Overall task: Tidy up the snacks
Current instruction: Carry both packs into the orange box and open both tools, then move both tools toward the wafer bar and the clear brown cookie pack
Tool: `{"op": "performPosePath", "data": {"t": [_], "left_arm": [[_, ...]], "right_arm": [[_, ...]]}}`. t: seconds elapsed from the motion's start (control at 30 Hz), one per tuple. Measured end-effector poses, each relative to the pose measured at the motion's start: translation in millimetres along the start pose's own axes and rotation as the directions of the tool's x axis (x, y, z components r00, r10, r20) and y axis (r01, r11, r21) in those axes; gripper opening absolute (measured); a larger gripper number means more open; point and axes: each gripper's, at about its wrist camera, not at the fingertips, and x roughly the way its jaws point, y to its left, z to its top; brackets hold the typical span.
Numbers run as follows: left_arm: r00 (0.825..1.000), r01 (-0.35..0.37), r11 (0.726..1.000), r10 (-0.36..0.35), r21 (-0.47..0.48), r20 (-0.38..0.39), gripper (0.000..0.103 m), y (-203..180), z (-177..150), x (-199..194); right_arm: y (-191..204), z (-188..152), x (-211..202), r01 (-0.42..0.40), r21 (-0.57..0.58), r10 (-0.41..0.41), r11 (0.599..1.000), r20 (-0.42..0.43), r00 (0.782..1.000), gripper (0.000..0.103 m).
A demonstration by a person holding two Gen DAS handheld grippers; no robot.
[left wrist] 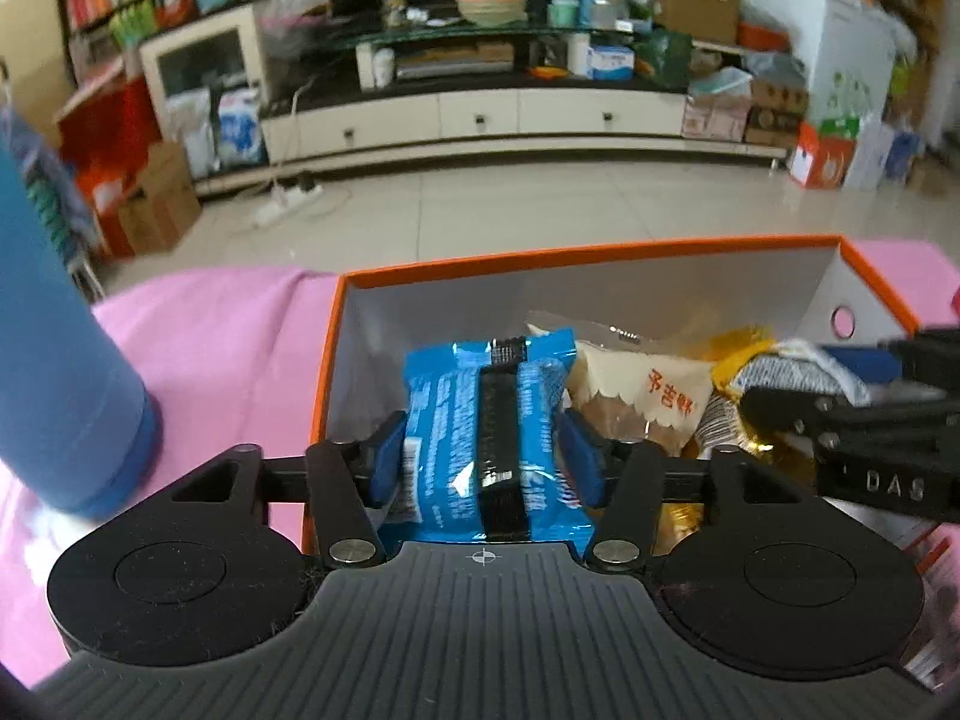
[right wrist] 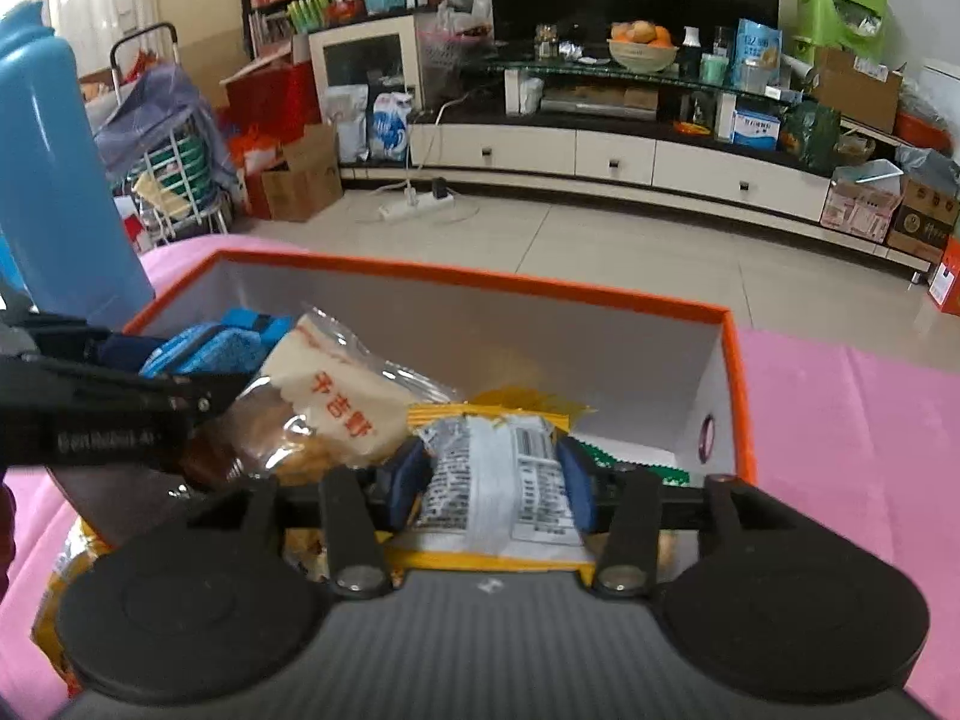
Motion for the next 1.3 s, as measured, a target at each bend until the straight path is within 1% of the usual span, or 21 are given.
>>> {"op": "performPosePath", "data": {"t": [0.03,0.07,0.1,0.13,0.17,0.2,0.23,0.27,0.33,0.4,0.47,0.57,0.7,0.8,0.83,0.9,1.0,1.13,1.3], "left_arm": [[1.000,0.000,1.000,0.000,0.001,0.000,0.036,-1.1,-0.5,-0.5],[1.000,0.005,1.000,-0.005,-0.008,0.001,0.037,-0.3,-1.2,-4.0],[1.000,0.016,1.000,-0.016,-0.024,0.007,0.039,2.2,-1.2,-10.9],[0.999,0.027,0.999,-0.026,-0.042,0.024,0.045,5.5,-1.9,-21.3],[0.999,0.033,0.998,-0.030,-0.055,0.045,0.049,7.3,-2.7,-31.6],[0.997,0.033,0.997,-0.029,-0.065,0.067,0.057,9.5,-4.2,-44.6],[0.996,0.030,0.997,-0.023,-0.075,0.086,0.061,12.0,-7.6,-58.9],[0.994,0.029,0.996,-0.020,-0.086,0.104,0.063,13.8,-13.1,-74.8],[0.993,0.044,0.993,-0.032,-0.105,0.116,0.065,15.5,-25.1,-102.6],[0.993,0.057,0.989,-0.042,-0.135,0.115,0.069,15.3,-46.2,-127.5],[0.995,0.064,0.985,-0.050,-0.157,0.091,0.069,14.0,-71.2,-147.0],[0.998,0.064,0.979,-0.060,-0.196,0.024,0.069,9.2,-121.2,-172.7],[0.995,0.061,0.965,-0.080,-0.256,-0.065,0.069,1.6,-181.0,-197.4],[0.989,0.075,0.952,-0.108,-0.298,-0.096,0.068,0.1,-209.9,-212.0],[0.988,0.085,0.950,-0.120,-0.301,-0.098,0.065,-1.7,-215.1,-216.8],[0.989,0.090,0.951,-0.121,-0.297,-0.087,0.064,-5.2,-218.5,-228.8],[0.991,0.105,0.956,-0.122,-0.275,-0.046,0.065,-7.9,-220.8,-254.0],[0.993,0.118,0.962,-0.115,-0.246,0.024,0.067,-9.0,-222.4,-284.2],[0.984,0.160,0.957,-0.134,-0.243,0.118,0.068,-4.1,-222.5,-320.1]], "right_arm": [[0.3,0.0,0.2,-0.003,0.004,0.003,1.000,0.002,1.000,0.055],[0.8,0.6,-2.1,-0.007,0.010,0.006,1.000,0.007,1.000,0.059],[3.2,1.7,-7.5,-0.005,0.011,0.005,1.000,0.020,1.000,0.063],[4.2,1.9,-14.9,-0.001,0.009,0.000,1.000,0.041,0.999,0.067],[6.4,1.0,-25.5,0.009,0.007,-0.010,1.000,0.070,0.997,0.075],[8.5,-0.3,-40.9,0.016,0.007,-0.017,1.000,0.107,0.994,0.076],[8.9,-2.7,-53.4,0.018,0.010,-0.019,1.000,0.128,0.992,0.077],[10.4,-5.7,-67.8,0.014,0.015,-0.016,1.000,0.147,0.989,0.080],[13.9,-19.7,-99.4,0.001,0.031,-0.006,1.000,0.178,0.984,0.082],[17.1,-39.9,-125.1,0.000,0.053,-0.010,0.999,0.184,0.983,0.084],[22.3,-67.2,-148.3,-0.003,0.085,-0.011,0.996,0.168,0.986,0.086],[30.8,-111.4,-172.5,-0.012,0.137,-0.005,0.990,0.123,0.992,0.087],[43.9,-174.1,-200.8,-0.026,0.255,0.013,0.967,0.054,0.998,0.087],[47.8,-214.0,-218.9,-0.033,0.345,0.019,0.938,0.044,0.999,0.088],[48.7,-222.5,-221.4,-0.036,0.368,0.024,0.929,0.038,0.999,0.088],[51.4,-229.0,-225.4,-0.032,0.368,0.025,0.929,0.025,0.999,0.088],[55.4,-224.7,-242.4,0.018,0.363,-0.039,0.932,0.053,0.998,0.088],[62.1,-214.1,-268.7,0.048,0.359,-0.093,0.932,0.112,0.989,0.089],[81.7,-204.5,-305.5,0.093,0.318,-0.154,0.943,0.170,0.973,0.091]]}}
